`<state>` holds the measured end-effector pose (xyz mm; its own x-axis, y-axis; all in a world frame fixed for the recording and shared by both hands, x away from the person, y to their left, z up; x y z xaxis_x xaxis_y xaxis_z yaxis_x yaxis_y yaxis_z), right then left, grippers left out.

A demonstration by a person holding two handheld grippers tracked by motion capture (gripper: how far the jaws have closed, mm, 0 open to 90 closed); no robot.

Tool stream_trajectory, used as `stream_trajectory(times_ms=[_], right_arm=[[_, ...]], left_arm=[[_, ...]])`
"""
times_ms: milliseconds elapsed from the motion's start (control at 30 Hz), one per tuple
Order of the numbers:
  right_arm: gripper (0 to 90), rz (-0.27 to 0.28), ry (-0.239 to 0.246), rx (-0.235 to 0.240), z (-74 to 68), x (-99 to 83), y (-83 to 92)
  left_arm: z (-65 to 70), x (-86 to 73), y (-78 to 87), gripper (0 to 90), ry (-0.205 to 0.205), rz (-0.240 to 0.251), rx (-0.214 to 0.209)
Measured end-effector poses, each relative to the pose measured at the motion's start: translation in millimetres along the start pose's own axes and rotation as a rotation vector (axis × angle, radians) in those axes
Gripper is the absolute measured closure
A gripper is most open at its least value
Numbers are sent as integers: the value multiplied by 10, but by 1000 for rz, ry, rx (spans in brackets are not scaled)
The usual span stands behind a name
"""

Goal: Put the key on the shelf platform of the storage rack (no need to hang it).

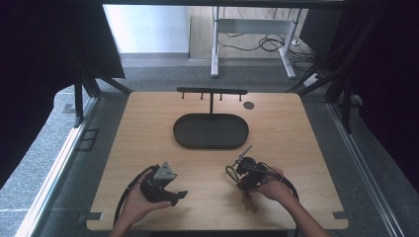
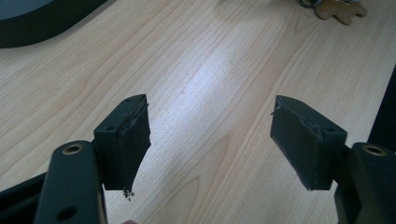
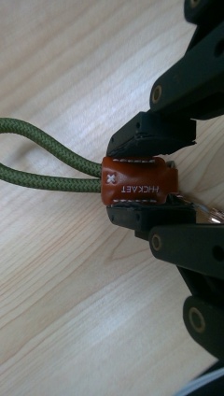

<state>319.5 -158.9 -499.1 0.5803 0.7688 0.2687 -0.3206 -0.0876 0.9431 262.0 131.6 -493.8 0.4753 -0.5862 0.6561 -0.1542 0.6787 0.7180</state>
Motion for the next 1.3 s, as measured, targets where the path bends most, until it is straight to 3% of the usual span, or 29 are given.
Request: stream_trajectory(times_ms=[500,1300], right_arm=[[670,60,-25,-27,151,8,365],[670,96,-29,-61,251,43,638]], left_arm=[[0,0,2,291,0,-2,1],[19,2,-77,288,-11,-34,-12]])
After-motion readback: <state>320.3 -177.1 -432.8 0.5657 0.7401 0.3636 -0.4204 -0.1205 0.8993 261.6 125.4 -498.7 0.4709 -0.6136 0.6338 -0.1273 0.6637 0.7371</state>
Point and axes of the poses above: each handheld gripper's, and its own axes: y roughly backward along the jaws, x roughly out of its top, z roughly to its right, the point moved 2 cm from there along -y, roughly forward along the jaws, and after that the axes turned 13 degrees about -x, right-handed, at the moved point
